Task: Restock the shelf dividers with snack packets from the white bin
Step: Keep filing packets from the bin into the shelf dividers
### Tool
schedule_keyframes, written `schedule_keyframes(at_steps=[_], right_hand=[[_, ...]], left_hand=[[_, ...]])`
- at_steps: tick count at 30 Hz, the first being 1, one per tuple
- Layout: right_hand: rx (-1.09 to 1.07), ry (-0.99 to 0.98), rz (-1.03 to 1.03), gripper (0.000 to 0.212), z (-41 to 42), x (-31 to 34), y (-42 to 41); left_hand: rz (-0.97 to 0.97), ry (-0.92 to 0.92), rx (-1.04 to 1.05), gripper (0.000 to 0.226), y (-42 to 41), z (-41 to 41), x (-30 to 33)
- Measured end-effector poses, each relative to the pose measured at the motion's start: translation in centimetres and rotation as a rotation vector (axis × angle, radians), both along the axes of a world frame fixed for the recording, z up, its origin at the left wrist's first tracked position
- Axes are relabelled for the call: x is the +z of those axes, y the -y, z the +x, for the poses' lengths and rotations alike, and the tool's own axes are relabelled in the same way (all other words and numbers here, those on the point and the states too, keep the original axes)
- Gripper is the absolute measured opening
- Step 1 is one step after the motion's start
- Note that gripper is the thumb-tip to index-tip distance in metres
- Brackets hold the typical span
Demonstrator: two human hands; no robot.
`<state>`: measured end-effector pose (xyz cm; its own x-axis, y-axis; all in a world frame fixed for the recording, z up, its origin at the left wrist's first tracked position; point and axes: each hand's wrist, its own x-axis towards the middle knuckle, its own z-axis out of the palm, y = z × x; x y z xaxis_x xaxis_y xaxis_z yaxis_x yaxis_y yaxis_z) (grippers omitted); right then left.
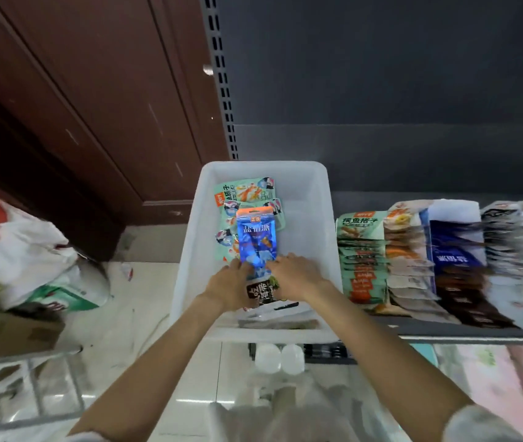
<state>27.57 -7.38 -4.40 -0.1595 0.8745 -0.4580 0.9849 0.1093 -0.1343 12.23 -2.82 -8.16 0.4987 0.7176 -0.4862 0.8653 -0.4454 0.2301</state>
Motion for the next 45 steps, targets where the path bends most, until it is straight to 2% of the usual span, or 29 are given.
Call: schedule_keyframes(at_steps=[3,5,7,9,12,14,15,17,19,22,24,26,27,29,31,33,35,37,40,42,45], right_hand=[[-0.03,0.074,0.017,0.07,-0.8,-1.3,-0.1],[-0.063,0.084,0.025,0.071,-0.8,-1.7,-0.2],[-0.087,0.092,0.053,0.06,-0.6,-1.5,-0.1],[-0.145,0.011,0.152,0.04,-0.2,-0.8,0.1],[-0.423,-0.352,0.266,0.021,0.4,1.4,1.2],[-0.711,-0.732,0.26,0.017,0.7,2.8,2.0],[-0.846,-0.934,0.252,0.018,0.8,3.5,2.5],[-1.015,-1.22,0.241,0.017,1.3,4.8,3.4],[-1.039,-1.35,0.249,0.018,2.1,6.1,4.3],[-1.011,-1.342,0.411,0.038,4.6,7.7,5.8],[-1.003,-1.322,0.594,0.06,7.4,8.8,7.4],[-0.94,-1.247,0.71,0.07,11.0,10.1,9.5],[-0.889,-1.163,0.724,0.064,12.8,10.8,10.7],[-0.824,-0.996,0.698,0.035,16.3,11.7,13.0],[-0.838,-1.02,0.714,0.017,19.3,12.1,15.1],[-0.923,-1.103,0.806,0.014,22.1,12.2,17.1],[-1.036,-1.087,0.989,0.011,25.2,12.2,18.9],[-1.15,-1.097,1.14,0.011,28.2,12.2,20.1],[-1.181,-1.04,1.215,0.011,32.3,12.4,20.7],[-1.111,-0.887,1.19,0.007,34.6,12.9,20.5],[-0.867,-0.68,1.127,0.005,37.0,14.1,19.1]], left_hand=[[0.021,0.016,-0.032,0.066,-0.3,0.1,-0.2],[0.017,0.037,-0.036,0.061,-0.6,-0.1,0.0],[0.023,0.077,-0.03,0.048,-0.9,-0.4,0.6],[0.03,0.23,0.076,0.035,-1.1,-0.9,1.9],[-0.089,0.72,0.402,0.029,-1.3,-1.2,4.1],[-0.287,1.036,0.586,0.034,-1.3,-0.9,6.1],[-0.4,1.116,0.619,0.034,-1.3,-0.6,7.1],[-0.562,1.121,0.578,0.034,-0.9,0.5,8.7],[-0.597,1.107,0.473,0.03,-0.3,2.0,10.0],[-0.369,1.065,0.225,0.02,0.8,5.2,11.4],[-0.213,0.972,0.046,0.018,1.5,7.5,12.4],[-0.022,0.857,-0.138,0.018,2.5,10.1,13.6],[0.068,0.811,-0.214,0.018,3.1,11.6,14.2],[0.185,0.782,-0.323,0.019,4.3,14.9,15.3],[0.239,0.877,-0.356,0.021,5.4,18.4,15.7],[0.199,1.074,-0.264,0.026,6.4,22.2,15.7],[0.153,1.184,-0.116,0.03,6.9,26.1,15.3],[0.165,1.077,-0.092,0.036,6.9,30.0,14.3],[0.165,0.689,-0.25,0.055,6.7,35.0,12.7],[0.202,0.525,-0.366,0.06,7.1,37.0,12.1],[0.34,0.493,-0.479,0.041,7.9,38.0,11.2]])
